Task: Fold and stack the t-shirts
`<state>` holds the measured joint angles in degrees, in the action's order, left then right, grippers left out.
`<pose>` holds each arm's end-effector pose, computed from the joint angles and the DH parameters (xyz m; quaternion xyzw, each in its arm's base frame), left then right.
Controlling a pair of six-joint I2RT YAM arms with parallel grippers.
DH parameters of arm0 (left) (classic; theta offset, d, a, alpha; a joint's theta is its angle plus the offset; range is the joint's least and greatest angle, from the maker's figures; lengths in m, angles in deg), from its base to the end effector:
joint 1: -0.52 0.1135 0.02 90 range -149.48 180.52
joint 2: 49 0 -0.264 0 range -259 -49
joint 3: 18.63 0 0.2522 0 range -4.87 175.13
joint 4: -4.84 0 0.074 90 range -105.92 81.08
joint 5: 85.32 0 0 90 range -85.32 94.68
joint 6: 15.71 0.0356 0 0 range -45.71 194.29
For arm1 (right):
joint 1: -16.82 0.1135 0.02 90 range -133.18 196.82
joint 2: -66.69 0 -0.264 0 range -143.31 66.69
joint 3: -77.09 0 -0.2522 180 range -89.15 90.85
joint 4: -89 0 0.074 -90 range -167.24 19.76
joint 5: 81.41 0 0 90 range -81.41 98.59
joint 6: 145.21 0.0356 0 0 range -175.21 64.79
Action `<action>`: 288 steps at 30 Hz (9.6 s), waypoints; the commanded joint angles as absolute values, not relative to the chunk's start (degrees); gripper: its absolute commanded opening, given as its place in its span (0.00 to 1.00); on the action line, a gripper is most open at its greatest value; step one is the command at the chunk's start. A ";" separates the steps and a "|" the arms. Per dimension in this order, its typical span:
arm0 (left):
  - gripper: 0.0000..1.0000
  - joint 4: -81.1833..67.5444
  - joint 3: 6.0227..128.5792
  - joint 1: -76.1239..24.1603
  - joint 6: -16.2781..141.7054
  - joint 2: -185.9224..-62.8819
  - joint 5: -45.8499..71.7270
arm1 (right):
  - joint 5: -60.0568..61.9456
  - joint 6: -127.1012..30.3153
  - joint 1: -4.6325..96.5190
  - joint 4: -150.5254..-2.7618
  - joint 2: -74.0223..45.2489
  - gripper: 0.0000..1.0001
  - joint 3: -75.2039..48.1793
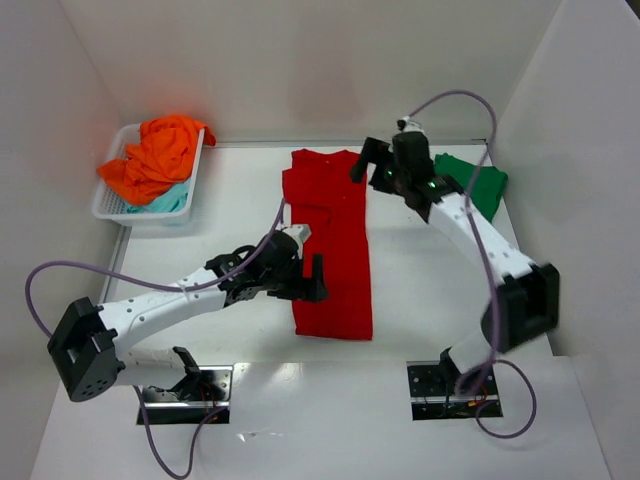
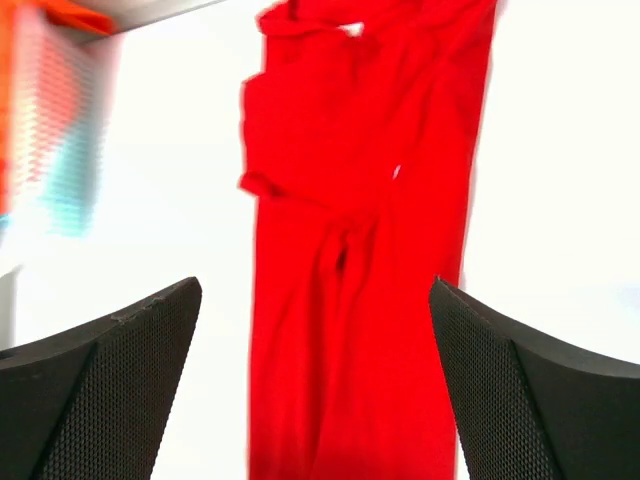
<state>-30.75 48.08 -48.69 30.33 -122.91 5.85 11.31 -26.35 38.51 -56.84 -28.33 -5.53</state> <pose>0.1807 -0.2105 0.2611 0.0460 0.9151 -0.2973 0.2684 0.3613 0.1419 0.3291 0.0661 0.8711 0.1888 0.4485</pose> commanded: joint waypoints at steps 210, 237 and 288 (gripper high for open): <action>0.14 -22.80 88.19 -13.28 43.27 -175.64 28.67 | 10.08 -16.01 37.13 -69.33 -51.78 0.11 -8.03; 0.53 -15.79 91.99 -9.41 43.44 -175.21 30.08 | 11.39 -18.21 34.92 -71.17 -52.58 0.15 -2.83; 0.56 -16.05 53.84 -20.31 41.95 -151.82 18.21 | 6.92 -18.91 41.78 -74.95 -31.91 0.40 -38.43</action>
<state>-17.37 52.21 -20.19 42.33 -150.01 17.15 6.15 -18.11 41.33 -73.71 -29.97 -40.15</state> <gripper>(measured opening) 0.566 0.422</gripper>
